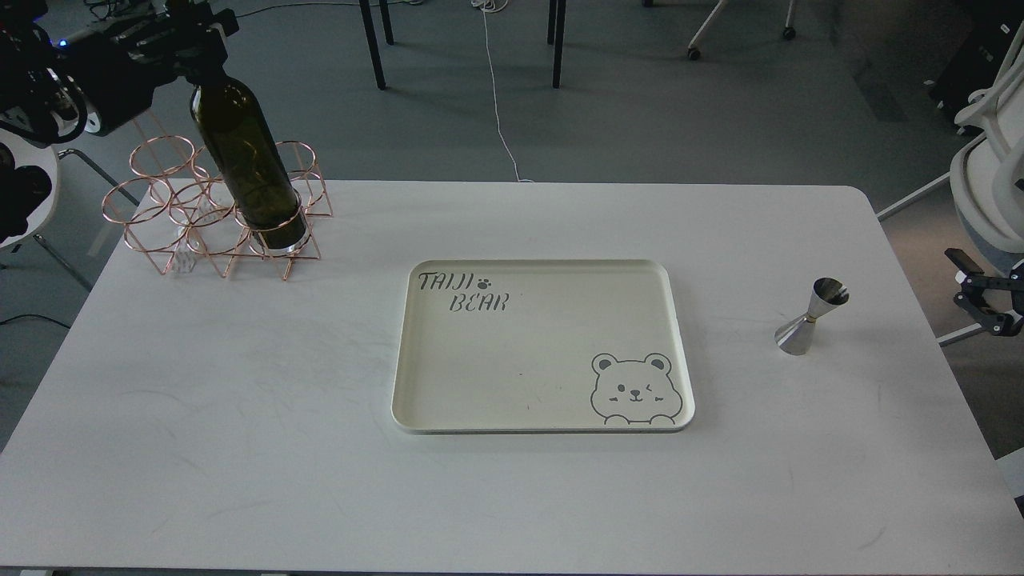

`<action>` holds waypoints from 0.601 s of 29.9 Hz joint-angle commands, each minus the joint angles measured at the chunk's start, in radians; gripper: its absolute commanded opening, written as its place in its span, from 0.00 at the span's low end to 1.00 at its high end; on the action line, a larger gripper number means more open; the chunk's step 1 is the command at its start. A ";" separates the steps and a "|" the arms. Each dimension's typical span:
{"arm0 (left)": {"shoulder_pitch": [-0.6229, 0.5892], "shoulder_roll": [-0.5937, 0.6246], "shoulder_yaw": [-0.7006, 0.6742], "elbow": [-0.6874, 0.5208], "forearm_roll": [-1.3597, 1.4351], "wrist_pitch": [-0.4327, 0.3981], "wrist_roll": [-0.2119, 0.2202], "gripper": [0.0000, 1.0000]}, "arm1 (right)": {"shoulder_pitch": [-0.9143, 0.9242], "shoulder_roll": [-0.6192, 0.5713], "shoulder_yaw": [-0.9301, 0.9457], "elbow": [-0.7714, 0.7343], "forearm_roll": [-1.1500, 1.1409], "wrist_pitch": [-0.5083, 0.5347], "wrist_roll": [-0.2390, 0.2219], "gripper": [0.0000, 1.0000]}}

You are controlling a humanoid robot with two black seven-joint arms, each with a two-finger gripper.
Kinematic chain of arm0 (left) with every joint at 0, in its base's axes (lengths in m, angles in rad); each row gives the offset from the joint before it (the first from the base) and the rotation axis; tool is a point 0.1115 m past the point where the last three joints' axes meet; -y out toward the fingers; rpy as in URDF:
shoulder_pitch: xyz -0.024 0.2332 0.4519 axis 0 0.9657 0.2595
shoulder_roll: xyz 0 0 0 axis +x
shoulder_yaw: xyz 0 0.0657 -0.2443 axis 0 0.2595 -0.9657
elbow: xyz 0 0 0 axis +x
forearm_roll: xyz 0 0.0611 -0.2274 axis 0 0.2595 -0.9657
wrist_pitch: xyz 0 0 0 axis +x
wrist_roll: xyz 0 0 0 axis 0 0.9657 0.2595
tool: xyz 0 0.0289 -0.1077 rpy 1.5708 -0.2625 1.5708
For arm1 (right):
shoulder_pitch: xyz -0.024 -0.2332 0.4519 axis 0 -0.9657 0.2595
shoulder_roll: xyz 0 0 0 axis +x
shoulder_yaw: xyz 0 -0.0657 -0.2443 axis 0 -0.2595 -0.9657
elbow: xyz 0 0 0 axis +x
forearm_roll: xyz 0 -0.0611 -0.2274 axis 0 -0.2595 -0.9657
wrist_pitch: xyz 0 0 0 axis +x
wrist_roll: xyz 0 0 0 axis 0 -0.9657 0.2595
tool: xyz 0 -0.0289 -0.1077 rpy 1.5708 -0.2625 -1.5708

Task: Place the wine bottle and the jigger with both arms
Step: 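Lower the bottle upright into a slot of the wine rack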

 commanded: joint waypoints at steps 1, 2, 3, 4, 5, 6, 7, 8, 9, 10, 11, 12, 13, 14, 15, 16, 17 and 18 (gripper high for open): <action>0.010 0.000 0.000 0.001 0.001 0.007 0.000 0.16 | 0.000 0.000 0.000 0.000 0.000 0.000 0.000 0.98; 0.015 0.000 0.000 0.001 0.001 0.007 0.000 0.17 | 0.000 0.001 0.000 0.000 0.000 0.000 0.000 0.98; 0.018 0.000 0.000 0.003 0.001 0.007 0.000 0.17 | 0.000 0.002 0.000 0.000 0.000 0.000 0.000 0.98; 0.022 0.000 -0.002 0.003 -0.001 0.007 0.000 0.17 | 0.000 0.002 0.000 0.000 0.000 0.000 0.000 0.98; 0.025 0.000 -0.002 0.007 0.001 0.007 0.000 0.18 | 0.000 0.002 0.000 0.000 0.000 0.000 0.000 0.98; 0.030 0.000 -0.002 0.015 -0.001 0.007 0.000 0.18 | 0.000 0.002 0.000 0.000 0.000 0.000 0.000 0.98; 0.031 -0.001 -0.002 0.020 0.001 0.007 0.000 0.18 | 0.000 0.002 0.000 0.000 0.000 0.000 0.000 0.98; 0.033 -0.001 -0.002 0.024 -0.001 0.007 0.000 0.18 | 0.000 0.002 0.000 0.000 0.000 0.000 0.000 0.98; 0.034 -0.001 0.000 0.027 -0.001 0.007 0.000 0.19 | 0.000 0.002 -0.001 0.000 0.000 0.000 0.000 0.98; 0.035 -0.006 0.000 0.032 0.001 0.007 0.000 0.20 | 0.000 0.002 0.000 0.000 0.000 0.000 0.000 0.98; 0.035 -0.012 -0.002 0.036 -0.001 0.007 0.000 0.21 | -0.002 0.002 -0.001 0.000 0.000 0.000 0.000 0.98; 0.035 -0.019 0.000 0.044 0.001 0.007 0.000 0.22 | -0.002 0.002 -0.001 0.000 0.000 0.000 0.000 0.98; 0.035 -0.024 0.000 0.052 -0.001 0.007 0.000 0.22 | -0.002 0.002 -0.001 0.000 0.000 0.000 0.000 0.98; 0.035 -0.027 0.000 0.059 0.001 0.007 0.000 0.22 | -0.002 0.002 -0.001 0.000 0.000 0.000 0.000 0.98; 0.035 -0.029 0.000 0.066 0.001 0.005 0.000 0.23 | -0.002 0.002 -0.001 0.000 0.000 0.000 0.000 0.98; 0.035 -0.029 0.000 0.072 0.001 0.005 0.000 0.24 | -0.002 0.002 -0.001 0.000 0.000 0.000 0.000 0.98; 0.035 -0.030 0.000 0.076 0.002 0.005 0.000 0.25 | -0.002 0.002 -0.001 0.000 0.000 0.000 0.000 0.98; 0.035 -0.032 0.000 0.079 0.002 0.003 0.000 0.25 | -0.002 0.002 -0.001 0.000 0.000 0.000 0.000 0.98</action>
